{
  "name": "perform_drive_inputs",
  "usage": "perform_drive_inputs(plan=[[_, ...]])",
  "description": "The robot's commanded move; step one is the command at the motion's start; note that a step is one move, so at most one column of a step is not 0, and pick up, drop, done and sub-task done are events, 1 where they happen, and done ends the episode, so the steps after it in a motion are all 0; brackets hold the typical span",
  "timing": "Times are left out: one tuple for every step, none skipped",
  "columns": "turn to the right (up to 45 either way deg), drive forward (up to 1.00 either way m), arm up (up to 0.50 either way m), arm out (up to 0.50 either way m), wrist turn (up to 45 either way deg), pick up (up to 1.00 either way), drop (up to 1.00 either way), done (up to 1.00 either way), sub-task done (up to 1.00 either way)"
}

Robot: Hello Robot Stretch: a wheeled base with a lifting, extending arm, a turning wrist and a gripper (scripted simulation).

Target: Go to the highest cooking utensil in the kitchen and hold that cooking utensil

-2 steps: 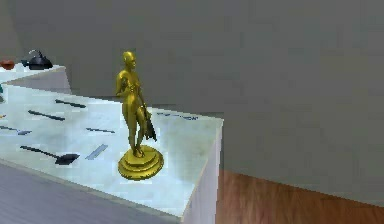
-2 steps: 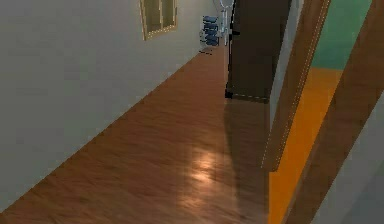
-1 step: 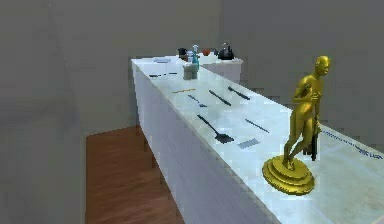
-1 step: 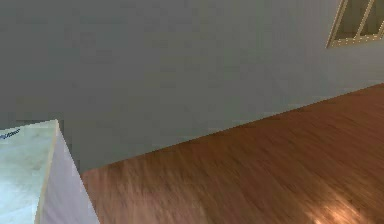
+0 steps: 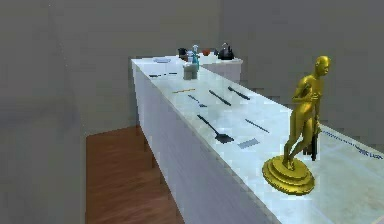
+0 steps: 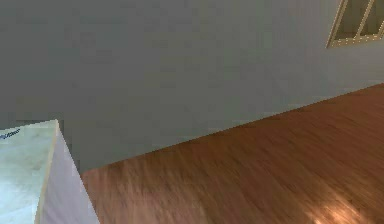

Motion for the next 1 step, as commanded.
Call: perform_drive_inputs(plan=[[45.0, 0.0, 0.0, 0.0, 0.0, 0.0, 0.0, 0.0, 0.0]])
